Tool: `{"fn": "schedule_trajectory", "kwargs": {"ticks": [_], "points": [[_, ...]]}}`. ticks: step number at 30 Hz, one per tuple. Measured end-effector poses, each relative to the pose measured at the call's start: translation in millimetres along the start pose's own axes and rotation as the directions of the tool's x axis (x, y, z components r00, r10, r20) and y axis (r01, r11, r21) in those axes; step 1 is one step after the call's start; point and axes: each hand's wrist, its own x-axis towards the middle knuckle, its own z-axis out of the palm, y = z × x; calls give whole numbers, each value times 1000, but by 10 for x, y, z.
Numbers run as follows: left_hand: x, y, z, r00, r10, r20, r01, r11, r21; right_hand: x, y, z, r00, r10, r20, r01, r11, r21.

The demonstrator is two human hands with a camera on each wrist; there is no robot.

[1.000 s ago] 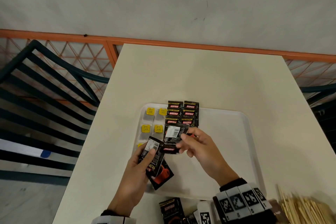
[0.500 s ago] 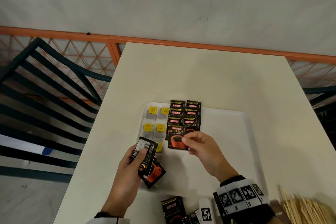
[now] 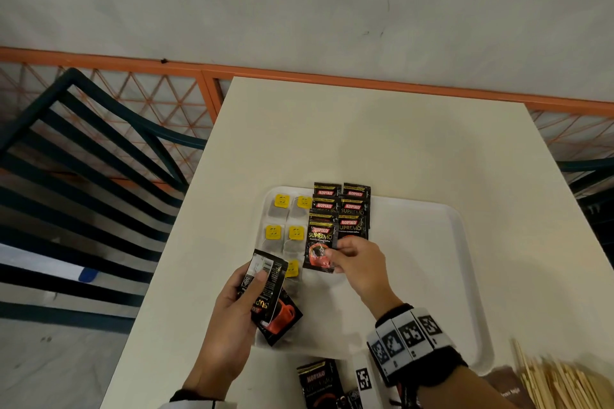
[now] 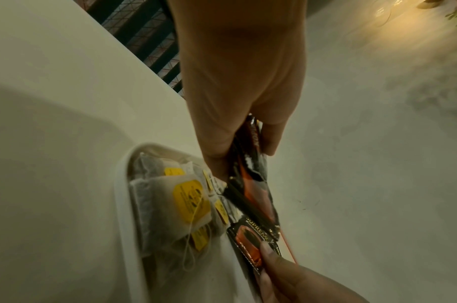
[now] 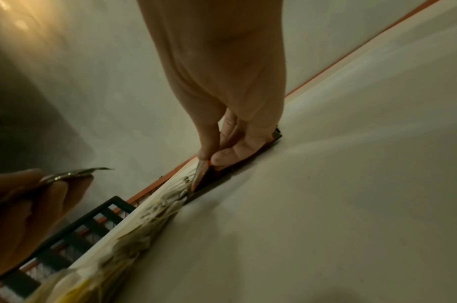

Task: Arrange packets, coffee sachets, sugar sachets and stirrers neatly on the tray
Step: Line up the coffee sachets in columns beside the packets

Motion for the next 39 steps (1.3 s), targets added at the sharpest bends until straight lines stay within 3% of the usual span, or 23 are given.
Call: {"fn": "schedule_trajectory", "kwargs": {"ticks": [8, 17, 20, 23, 25, 27, 31, 36, 39], "points": [[5, -43, 37, 1000, 10, 26, -11, 1000, 27, 36, 18, 77, 990, -125, -66, 116, 986, -121], [11, -76, 130, 999, 0, 46, -1, 1000, 14, 34, 74, 39, 990, -131, -53, 121, 981, -151], [6, -71, 167, 999, 4, 49, -4, 1000, 1, -70, -1, 26, 980, -186, -71, 172, 970, -171], [1, -60, 210, 997, 9, 81, -9, 1000, -1, -249, -129, 6, 974, -204, 103, 212, 974, -76], [-6, -53, 241, 994, 25, 102, -27, 1000, 16, -372, -196, -10, 936, -147, 319, 162, 987, -19], [-11, -47, 269, 993, 34, 116, -38, 999, 29, -440, -204, -25, 897, -139, 419, 151, 989, 4], [3, -89, 316, 988, -22, 153, 24, 1000, -11, -442, -182, -118, 942, -135, 307, 126, 991, 51], [-1, -92, 361, 987, -73, 146, 81, 996, -50, -492, -179, -325, 953, -205, 225, 102, 912, 398], [6, -73, 384, 984, -97, 150, 109, 991, -77, -568, -98, -421, 927, -332, 174, 243, 885, 398]]}}
